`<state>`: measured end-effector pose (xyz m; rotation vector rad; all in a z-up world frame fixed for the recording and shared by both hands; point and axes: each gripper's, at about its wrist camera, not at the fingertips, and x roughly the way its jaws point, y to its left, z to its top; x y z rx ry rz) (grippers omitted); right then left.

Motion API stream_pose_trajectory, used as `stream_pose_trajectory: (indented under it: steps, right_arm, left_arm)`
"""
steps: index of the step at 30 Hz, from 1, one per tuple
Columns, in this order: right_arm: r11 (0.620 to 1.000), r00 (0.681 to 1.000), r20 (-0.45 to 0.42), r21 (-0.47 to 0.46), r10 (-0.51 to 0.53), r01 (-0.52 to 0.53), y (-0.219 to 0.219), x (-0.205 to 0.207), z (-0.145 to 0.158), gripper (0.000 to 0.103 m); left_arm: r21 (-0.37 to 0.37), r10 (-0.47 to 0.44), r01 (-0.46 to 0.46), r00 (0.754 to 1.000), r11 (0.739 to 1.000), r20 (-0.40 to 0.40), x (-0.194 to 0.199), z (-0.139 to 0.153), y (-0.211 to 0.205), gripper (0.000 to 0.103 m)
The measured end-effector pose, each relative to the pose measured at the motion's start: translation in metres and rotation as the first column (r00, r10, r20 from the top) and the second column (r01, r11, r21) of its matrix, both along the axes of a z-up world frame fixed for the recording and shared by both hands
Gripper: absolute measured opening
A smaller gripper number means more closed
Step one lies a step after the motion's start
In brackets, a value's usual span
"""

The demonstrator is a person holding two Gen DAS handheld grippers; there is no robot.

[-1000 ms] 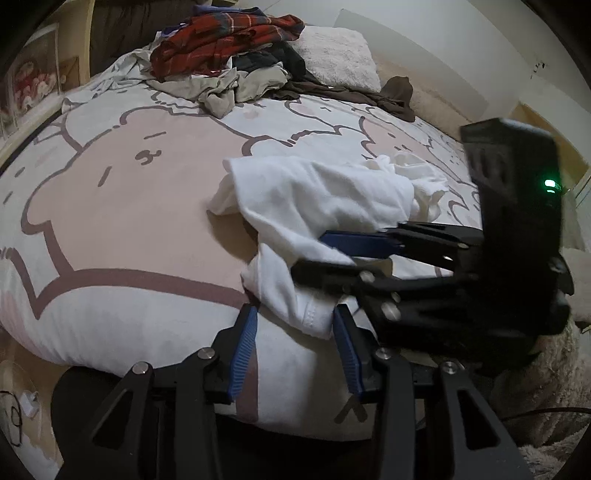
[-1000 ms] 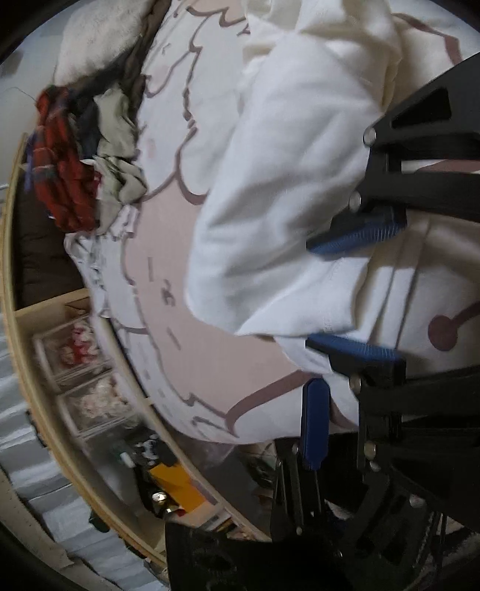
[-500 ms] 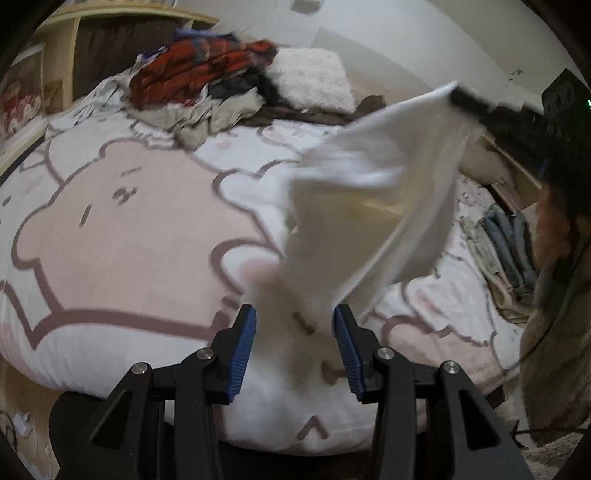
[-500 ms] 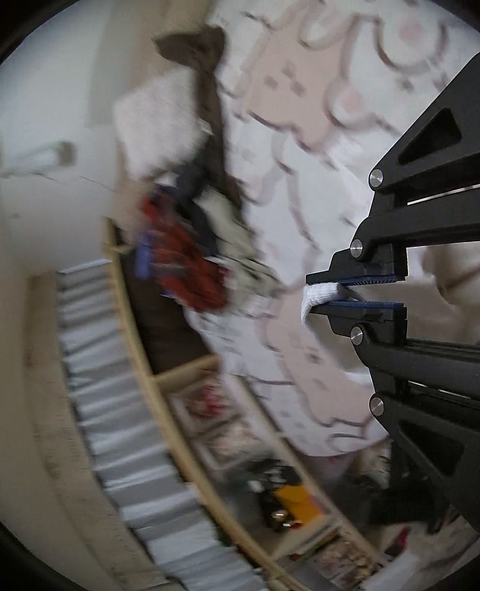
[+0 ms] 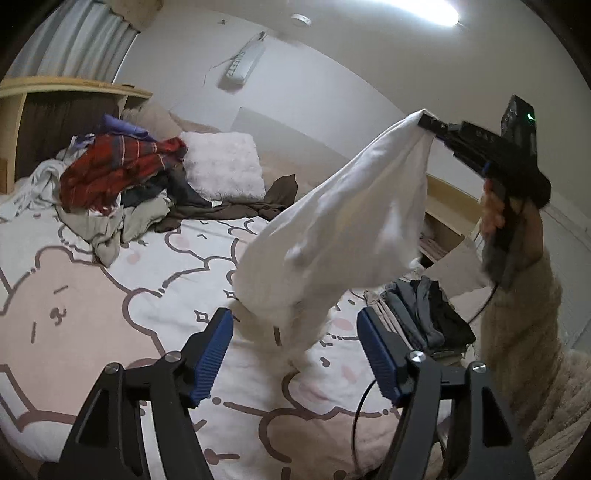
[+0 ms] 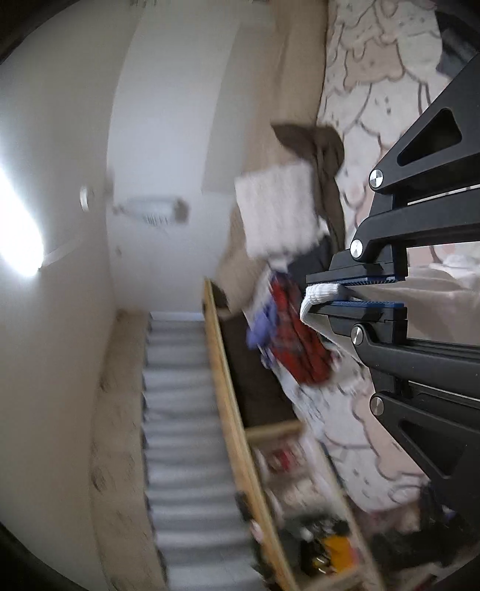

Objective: Fold clothes
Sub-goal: 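Lift the T-shirt high with the right tool while the left tool regrips its hem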

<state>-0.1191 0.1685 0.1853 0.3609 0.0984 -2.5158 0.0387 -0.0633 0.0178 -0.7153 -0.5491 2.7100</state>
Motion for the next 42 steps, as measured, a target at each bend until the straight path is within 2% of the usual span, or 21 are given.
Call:
stream_pose_trajectory:
  steps: [6, 11, 16, 19, 20, 21, 23, 26, 28, 29, 34, 42]
  right_arm:
    - [1.0, 0.996, -0.092, -0.017, -0.006, 0.005, 0.002, 0.013, 0.053, 0.007]
    - [0.996, 0.986, -0.145, -0.019, 0.084, -0.087, -0.005, 0.042, 0.085, 0.007]
    - [0.992, 0.983, -0.138, -0.025, 0.12, -0.124, -0.006, 0.058, 0.092, 0.007]
    - [0.99, 0.985, -0.113, -0.024, 0.133, -0.136, -0.005, 0.059, 0.085, 0.007]
    - [0.99, 0.985, -0.103, -0.025, 0.137, -0.14, -0.005, 0.058, 0.083, 0.007]
    - [0.989, 0.986, -0.094, -0.025, 0.14, -0.143, -0.004, 0.057, 0.079, 0.007]
    - [0.989, 0.987, -0.077, -0.025, 0.143, -0.145, -0.002, 0.057, 0.072, 0.007]
    - [0.989, 0.989, -0.049, -0.03, 0.143, -0.145, 0.004, 0.055, 0.062, 0.007]
    - [0.99, 0.99, -0.036, -0.034, 0.137, -0.138, 0.008, 0.053, 0.057, 0.007]
    - [0.99, 0.991, -0.03, -0.036, 0.134, -0.135, 0.01, 0.053, 0.054, 0.007]
    - [0.996, 0.996, -0.014, -0.007, 0.087, -0.087, 0.02, 0.048, 0.043, 0.007]
    - [0.999, 0.999, 0.03, -0.019, -0.032, 0.033, 0.054, 0.028, 0.03, 0.007]
  left_arm:
    - [-0.045, -0.007, 0.008, 1.0, 0.999, 0.023, 0.0, -0.005, 0.011, 0.069]
    - [-0.055, -0.048, 0.045, 0.997, 0.997, -0.057, -0.003, 0.011, 0.029, 0.07]
    - [-0.033, -0.105, 0.102, 0.984, 0.994, -0.14, -0.004, 0.029, 0.047, 0.069]
    - [-0.046, -0.11, 0.103, 0.976, 0.994, -0.187, 0.001, 0.038, 0.053, 0.069]
    - [-0.061, -0.106, 0.095, 0.973, 0.994, -0.207, 0.004, 0.042, 0.053, 0.066]
    - [-0.083, -0.104, 0.088, 0.97, 0.993, -0.218, 0.006, 0.047, 0.052, 0.054]
    - [-0.11, -0.105, 0.082, 0.969, 0.991, -0.226, 0.007, 0.055, 0.046, 0.044]
    - [-0.084, -0.12, 0.104, 0.971, 0.991, -0.205, 0.006, 0.059, 0.033, 0.035]
    - [-0.07, -0.138, 0.126, 0.972, 0.99, -0.192, 0.005, 0.059, 0.028, 0.023]
    - [-0.064, -0.145, 0.136, 0.972, 0.989, -0.184, 0.004, 0.058, 0.027, 0.01]
    - [-0.069, -0.151, 0.141, 0.973, 0.988, -0.174, -0.002, 0.062, 0.024, 0.008]
    - [-0.029, -0.179, 0.177, 0.97, 0.984, -0.162, -0.01, 0.078, 0.007, 0.008]
